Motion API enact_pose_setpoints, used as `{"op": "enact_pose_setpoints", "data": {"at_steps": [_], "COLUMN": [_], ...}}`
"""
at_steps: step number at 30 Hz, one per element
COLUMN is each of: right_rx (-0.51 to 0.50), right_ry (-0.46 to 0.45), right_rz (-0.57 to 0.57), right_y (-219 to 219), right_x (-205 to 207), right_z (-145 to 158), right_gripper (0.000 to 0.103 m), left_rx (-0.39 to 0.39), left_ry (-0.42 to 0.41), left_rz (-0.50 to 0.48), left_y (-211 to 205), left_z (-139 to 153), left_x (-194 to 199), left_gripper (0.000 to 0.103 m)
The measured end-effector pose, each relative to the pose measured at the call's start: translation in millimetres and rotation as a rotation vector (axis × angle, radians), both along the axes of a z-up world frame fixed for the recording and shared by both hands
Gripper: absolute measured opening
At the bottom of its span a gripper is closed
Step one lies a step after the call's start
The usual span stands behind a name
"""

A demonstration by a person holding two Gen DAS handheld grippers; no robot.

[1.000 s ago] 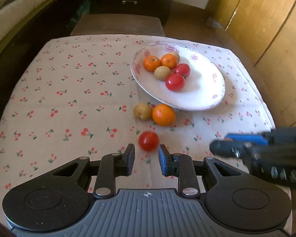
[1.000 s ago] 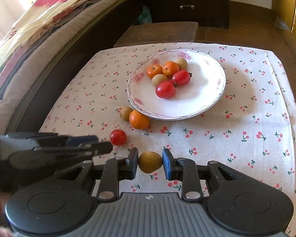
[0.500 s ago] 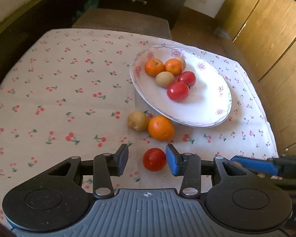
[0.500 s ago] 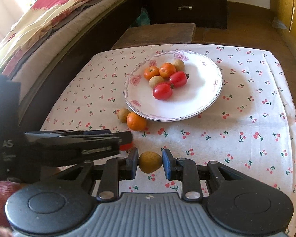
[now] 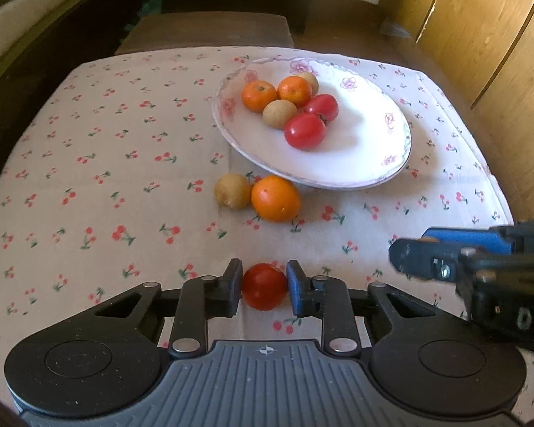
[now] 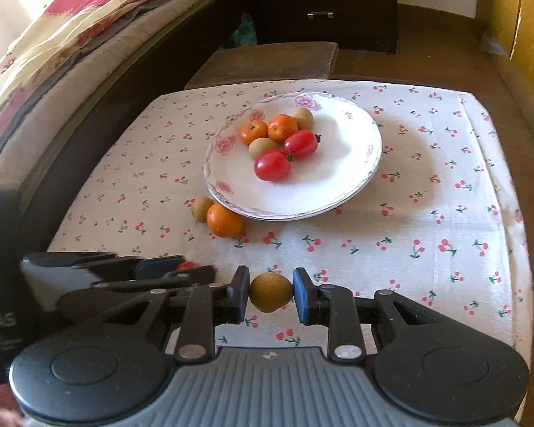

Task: Organize fruits
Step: 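Carry the tomato in the left tool while the right tool carries the brown fruit over the bowl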

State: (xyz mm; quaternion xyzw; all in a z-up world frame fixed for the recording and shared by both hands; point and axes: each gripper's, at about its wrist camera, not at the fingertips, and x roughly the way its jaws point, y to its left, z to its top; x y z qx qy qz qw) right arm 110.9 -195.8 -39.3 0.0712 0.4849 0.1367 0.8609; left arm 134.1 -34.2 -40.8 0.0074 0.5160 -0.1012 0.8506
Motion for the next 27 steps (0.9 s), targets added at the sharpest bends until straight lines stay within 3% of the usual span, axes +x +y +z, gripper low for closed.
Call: {"op": "enact_pose_setpoints", "data": {"at_steps": [17, 27], "right_rx": [-0.057, -0.086], "right_ry": [-0.075, -0.077], "right_rz": [-0.029, -0.043], "right_y": [3, 1], "right_x": [30, 53], "right_z": [18, 14], "right_gripper": [0.028, 0.028], "left_rx": [-0.008, 0.020], "left_ry": [-0.134, -0.152], "left_rz": [-0.008, -0.021], "left_y": [-4, -17], "left_z": [39, 38], "left_x": [21, 42], "left_gripper": [0.034, 0.034]}}
